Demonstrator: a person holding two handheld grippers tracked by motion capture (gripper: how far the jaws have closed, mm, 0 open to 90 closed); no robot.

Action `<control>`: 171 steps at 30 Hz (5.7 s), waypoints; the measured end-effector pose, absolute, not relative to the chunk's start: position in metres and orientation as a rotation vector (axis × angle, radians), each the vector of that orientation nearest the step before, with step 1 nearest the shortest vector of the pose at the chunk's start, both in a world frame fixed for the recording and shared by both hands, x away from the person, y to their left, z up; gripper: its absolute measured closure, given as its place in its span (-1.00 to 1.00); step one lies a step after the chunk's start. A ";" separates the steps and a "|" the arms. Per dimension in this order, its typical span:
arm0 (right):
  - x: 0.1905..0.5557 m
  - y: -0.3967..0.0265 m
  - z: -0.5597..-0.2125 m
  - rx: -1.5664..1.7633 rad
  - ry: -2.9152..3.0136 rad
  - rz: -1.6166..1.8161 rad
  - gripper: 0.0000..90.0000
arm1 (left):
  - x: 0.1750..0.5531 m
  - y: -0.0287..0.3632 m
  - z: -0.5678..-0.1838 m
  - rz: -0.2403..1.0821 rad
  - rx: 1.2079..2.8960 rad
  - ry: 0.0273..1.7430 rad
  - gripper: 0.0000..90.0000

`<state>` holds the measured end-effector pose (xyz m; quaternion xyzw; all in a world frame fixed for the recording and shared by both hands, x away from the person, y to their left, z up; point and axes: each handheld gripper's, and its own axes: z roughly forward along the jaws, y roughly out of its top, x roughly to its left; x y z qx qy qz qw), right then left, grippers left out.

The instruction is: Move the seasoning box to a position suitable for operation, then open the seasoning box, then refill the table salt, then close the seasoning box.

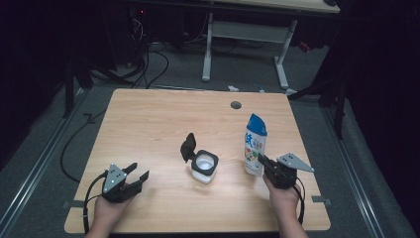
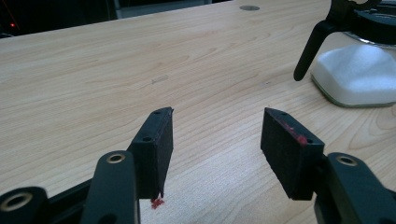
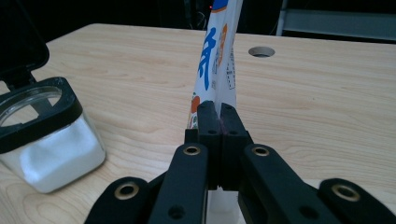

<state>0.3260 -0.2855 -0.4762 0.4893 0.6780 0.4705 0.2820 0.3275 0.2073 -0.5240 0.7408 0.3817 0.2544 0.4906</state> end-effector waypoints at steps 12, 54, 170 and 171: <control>0.335 -0.283 -0.489 1.284 1.743 1.314 1.00 | 0.323 0.203 -0.522 0.641 1.819 0.894 -0.02; 0.316 -0.292 -0.512 1.279 1.746 1.253 0.94 | 0.324 0.203 -0.523 0.618 1.816 0.911 -0.01; 0.317 -0.202 -0.518 1.150 2.030 1.232 1.00 | 0.371 0.113 -0.496 0.485 1.792 0.940 1.00; 0.318 -0.201 -0.519 1.149 2.028 1.233 1.00 | 0.372 0.110 -0.494 0.480 1.795 0.934 1.00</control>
